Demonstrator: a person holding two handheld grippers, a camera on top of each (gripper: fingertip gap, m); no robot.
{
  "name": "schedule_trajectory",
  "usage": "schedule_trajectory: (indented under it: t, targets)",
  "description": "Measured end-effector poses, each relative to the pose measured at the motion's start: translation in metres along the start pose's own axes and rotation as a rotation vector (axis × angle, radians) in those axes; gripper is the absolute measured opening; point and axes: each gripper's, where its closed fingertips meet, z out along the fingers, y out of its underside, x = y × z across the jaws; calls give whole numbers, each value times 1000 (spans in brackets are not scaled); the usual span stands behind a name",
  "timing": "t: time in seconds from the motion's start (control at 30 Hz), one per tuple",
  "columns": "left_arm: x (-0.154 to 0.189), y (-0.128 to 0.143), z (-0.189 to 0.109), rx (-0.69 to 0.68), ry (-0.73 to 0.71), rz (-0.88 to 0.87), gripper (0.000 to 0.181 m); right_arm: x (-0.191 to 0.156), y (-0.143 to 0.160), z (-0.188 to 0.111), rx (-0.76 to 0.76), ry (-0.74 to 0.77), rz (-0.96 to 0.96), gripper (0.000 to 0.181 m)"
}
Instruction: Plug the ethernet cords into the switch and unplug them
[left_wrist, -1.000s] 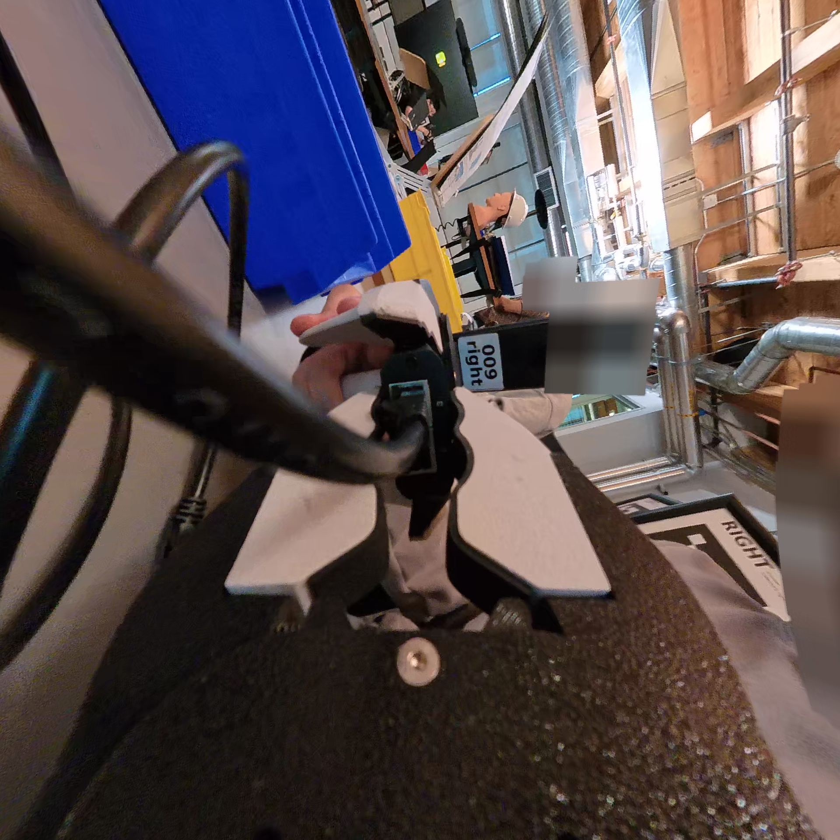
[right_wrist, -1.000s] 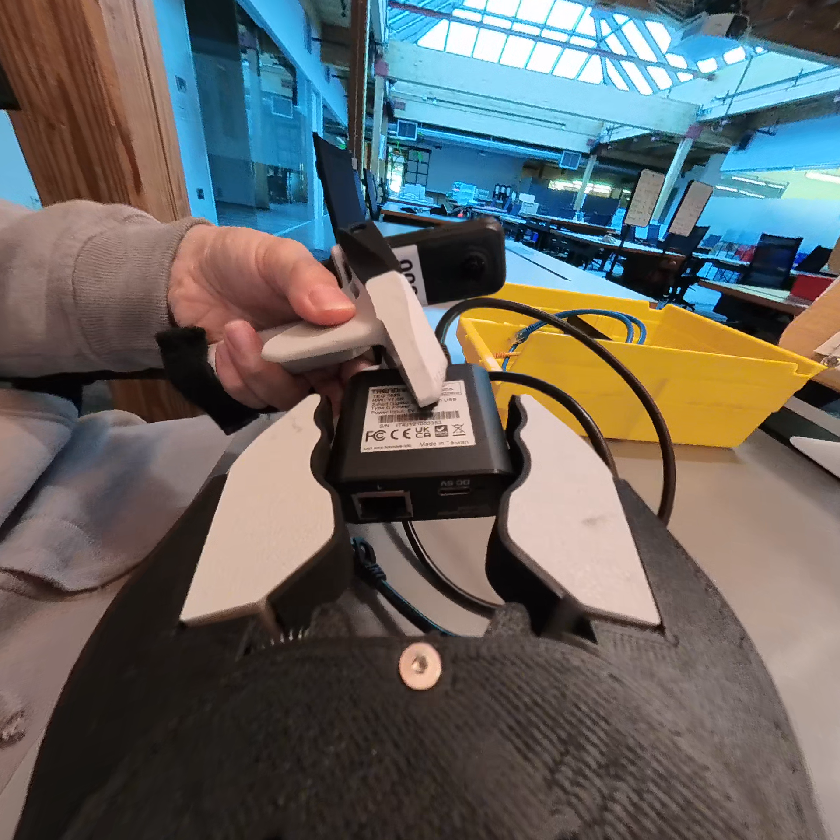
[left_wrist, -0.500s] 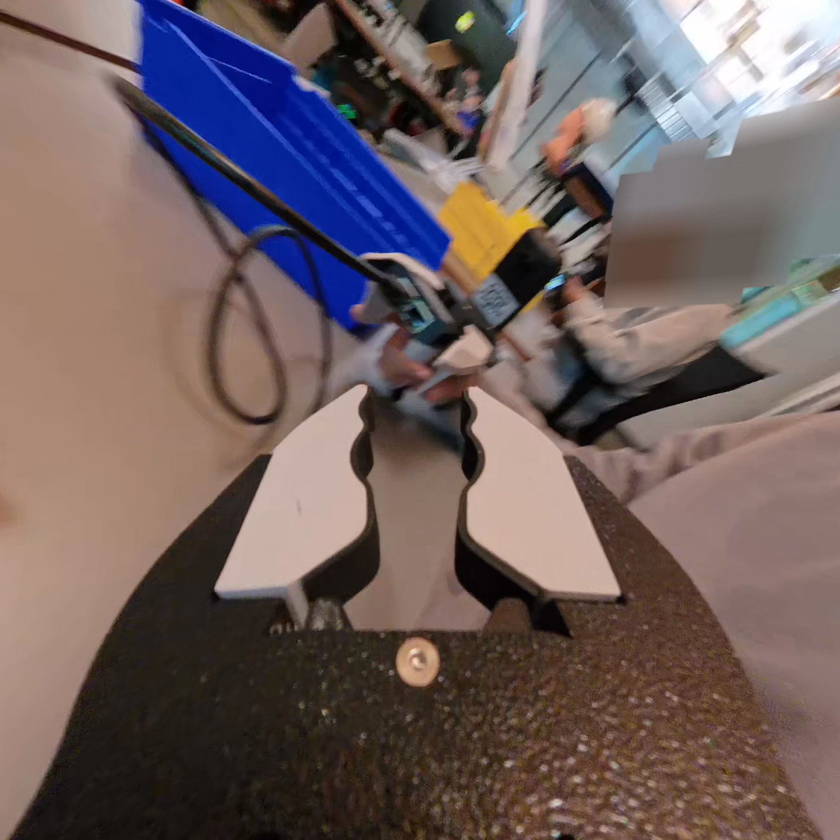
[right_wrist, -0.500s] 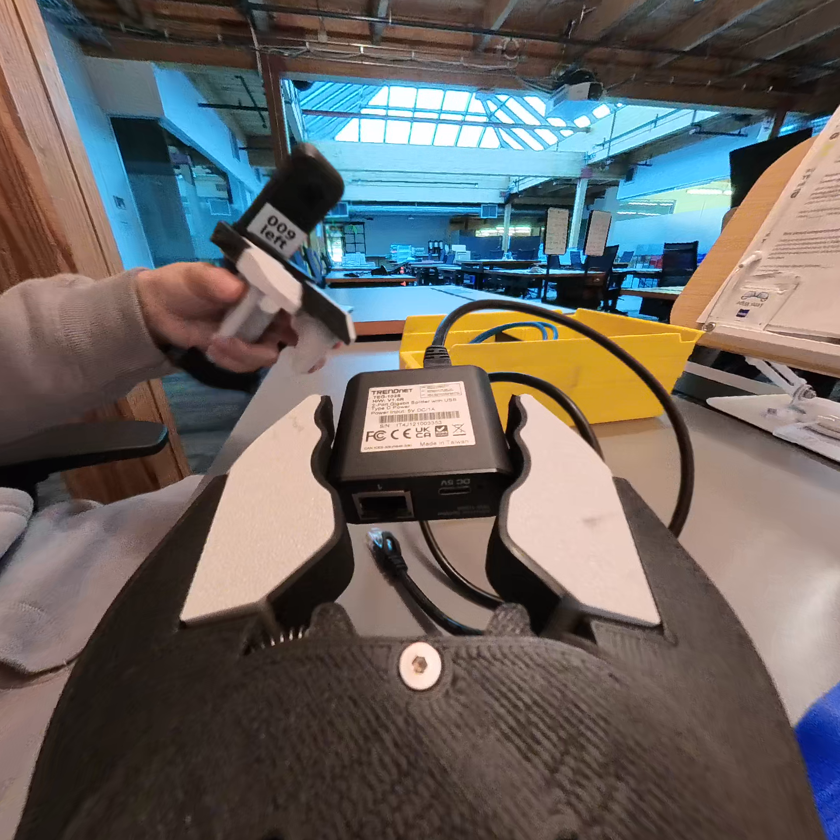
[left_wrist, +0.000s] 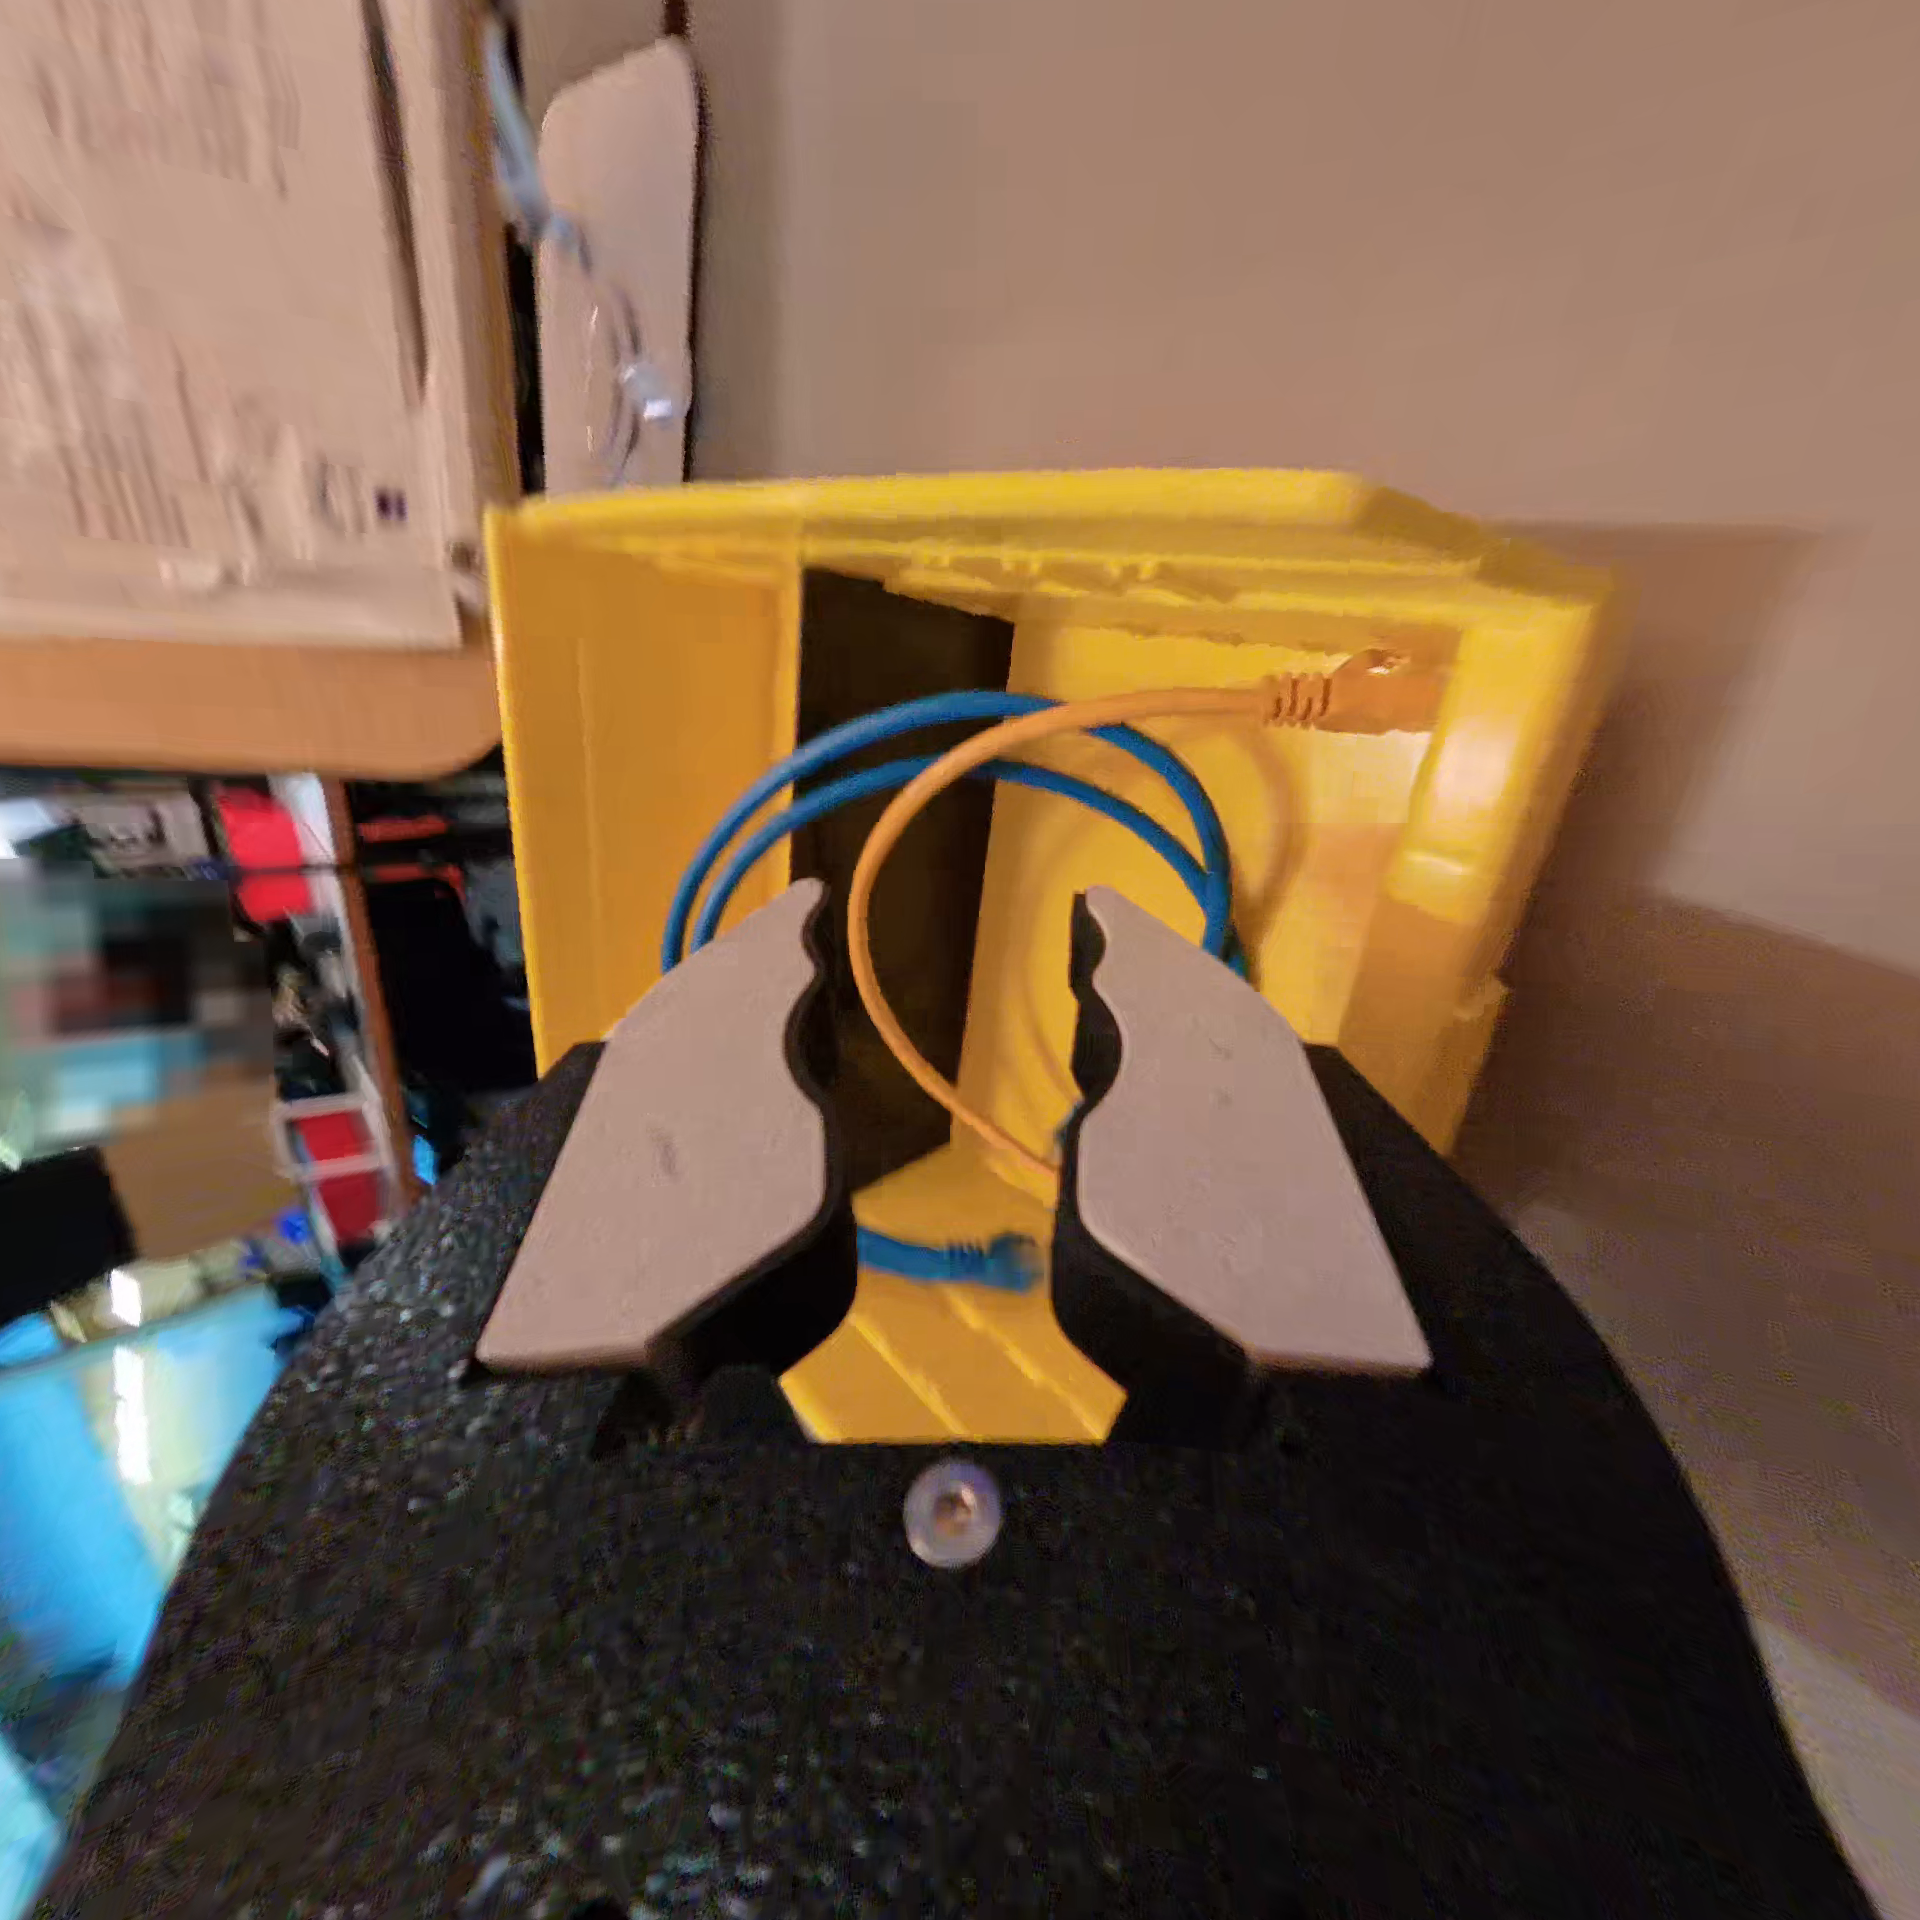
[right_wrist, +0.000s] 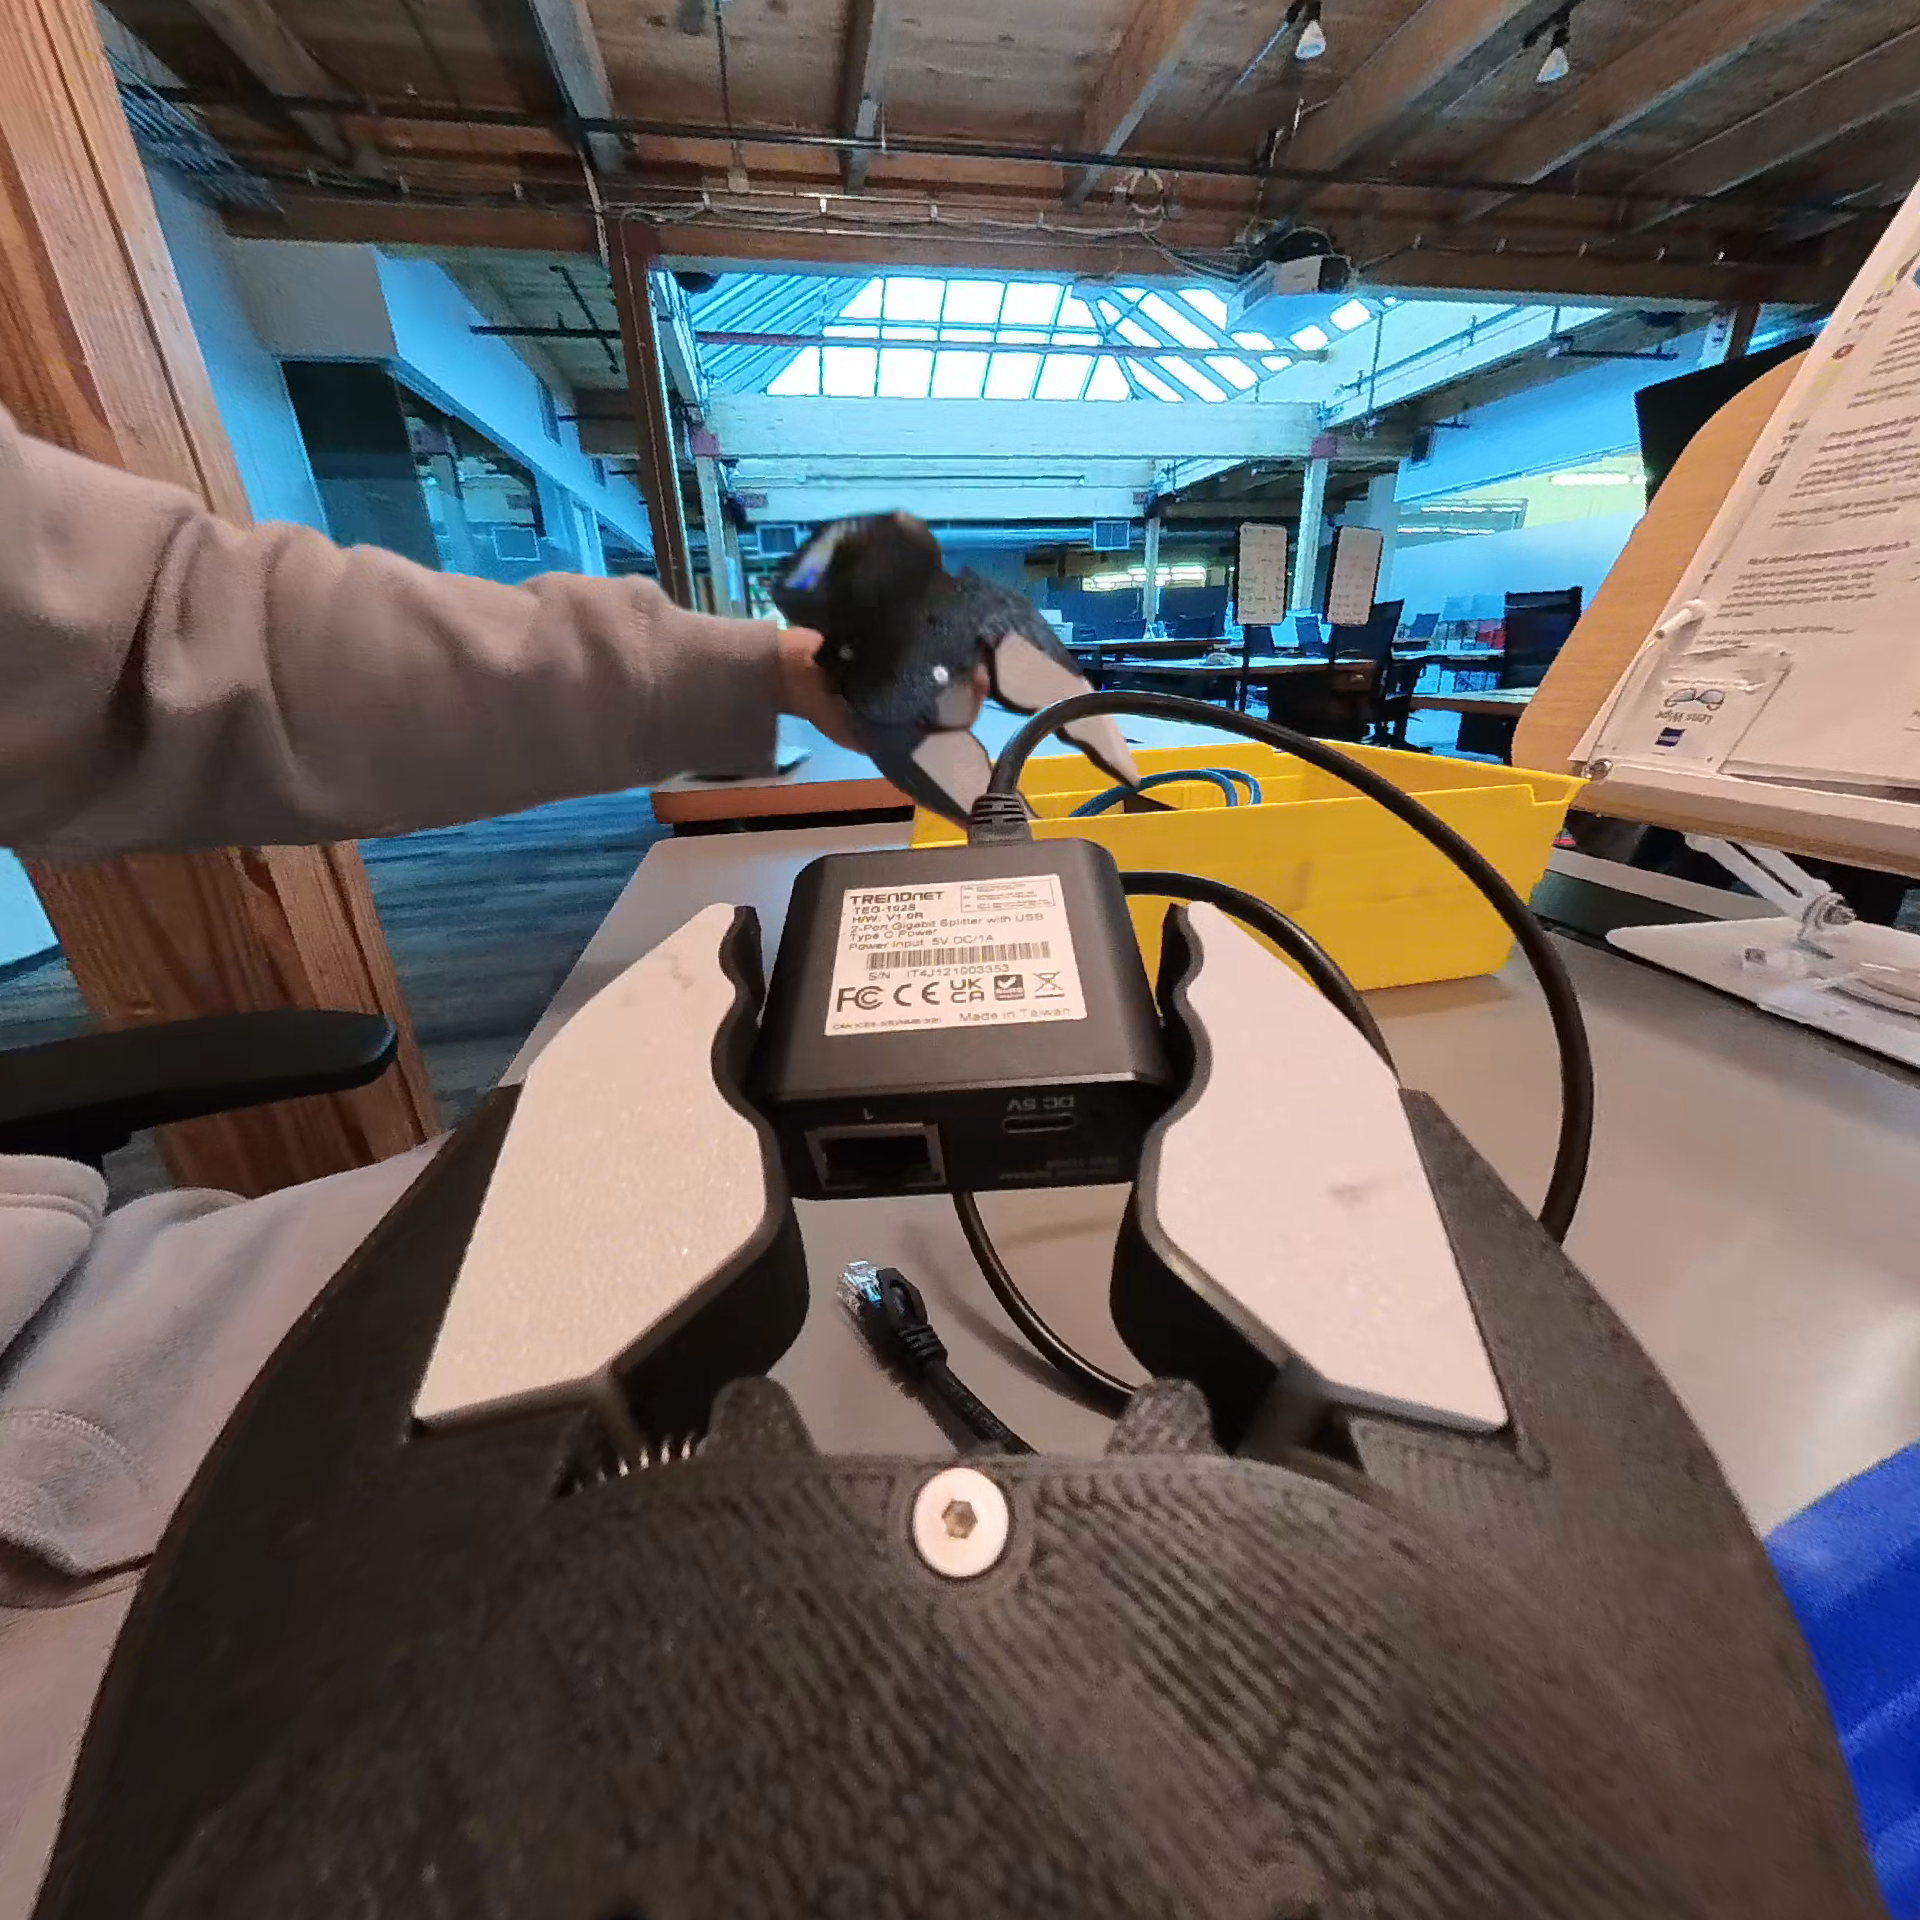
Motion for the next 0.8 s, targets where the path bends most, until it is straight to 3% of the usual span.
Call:
schedule_trajectory:
  t: [0.17, 0.4, 0.6, 0.8]
  targets:
    - [17, -10, 37, -20, 27, 301, 38, -4, 1, 1, -11, -26, -12, 75]
    - [13, -15, 50, -10, -46, 422, 18, -3, 0, 0, 1, -38, 5, 74]
    - [-5, -10, 42, -22, -149, 340, 5, -3, -2, -1, 14, -42, 8, 75]
    - [-61, -10, -11, 21, -349, 54, 0, -3, -2, -2, 18, -43, 10, 74]
